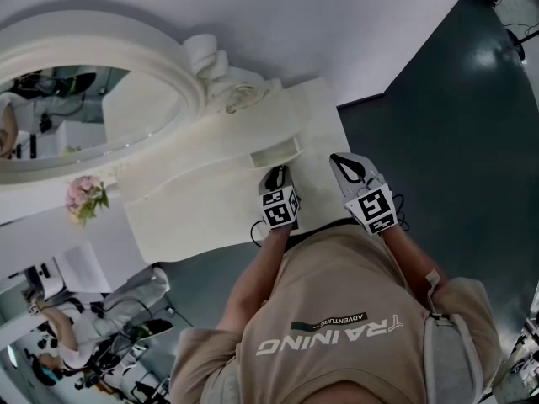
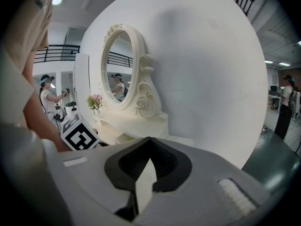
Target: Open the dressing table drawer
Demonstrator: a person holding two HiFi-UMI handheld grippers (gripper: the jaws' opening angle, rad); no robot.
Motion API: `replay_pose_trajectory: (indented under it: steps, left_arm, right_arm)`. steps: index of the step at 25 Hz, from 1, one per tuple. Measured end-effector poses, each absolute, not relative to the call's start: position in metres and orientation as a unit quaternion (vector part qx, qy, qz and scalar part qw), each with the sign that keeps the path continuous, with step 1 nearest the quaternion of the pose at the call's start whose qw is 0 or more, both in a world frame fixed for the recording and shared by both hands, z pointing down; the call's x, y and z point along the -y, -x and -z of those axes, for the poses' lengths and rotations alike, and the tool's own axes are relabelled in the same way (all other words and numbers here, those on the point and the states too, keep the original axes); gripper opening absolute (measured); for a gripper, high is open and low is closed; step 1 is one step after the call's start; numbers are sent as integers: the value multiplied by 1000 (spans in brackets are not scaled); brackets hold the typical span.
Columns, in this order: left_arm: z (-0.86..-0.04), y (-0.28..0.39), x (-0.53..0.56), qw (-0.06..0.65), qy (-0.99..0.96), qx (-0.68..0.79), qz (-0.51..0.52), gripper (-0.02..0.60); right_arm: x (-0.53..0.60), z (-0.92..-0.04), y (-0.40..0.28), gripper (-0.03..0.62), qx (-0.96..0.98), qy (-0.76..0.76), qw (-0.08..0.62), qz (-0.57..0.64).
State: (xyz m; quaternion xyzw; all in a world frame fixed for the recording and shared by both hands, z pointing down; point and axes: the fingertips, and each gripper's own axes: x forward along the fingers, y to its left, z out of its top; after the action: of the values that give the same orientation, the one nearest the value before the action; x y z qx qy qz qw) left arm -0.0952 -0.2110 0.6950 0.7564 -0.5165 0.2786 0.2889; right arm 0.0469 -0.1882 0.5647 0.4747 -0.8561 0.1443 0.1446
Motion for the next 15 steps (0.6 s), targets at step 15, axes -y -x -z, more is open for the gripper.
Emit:
replay_pose_trajectory:
  steps: [15]
  left_arm:
    - [-690, 111, 185, 290, -755, 515, -284, 97]
  right_arm:
    - [180, -572, -35, 3, 859, -467, 145, -150]
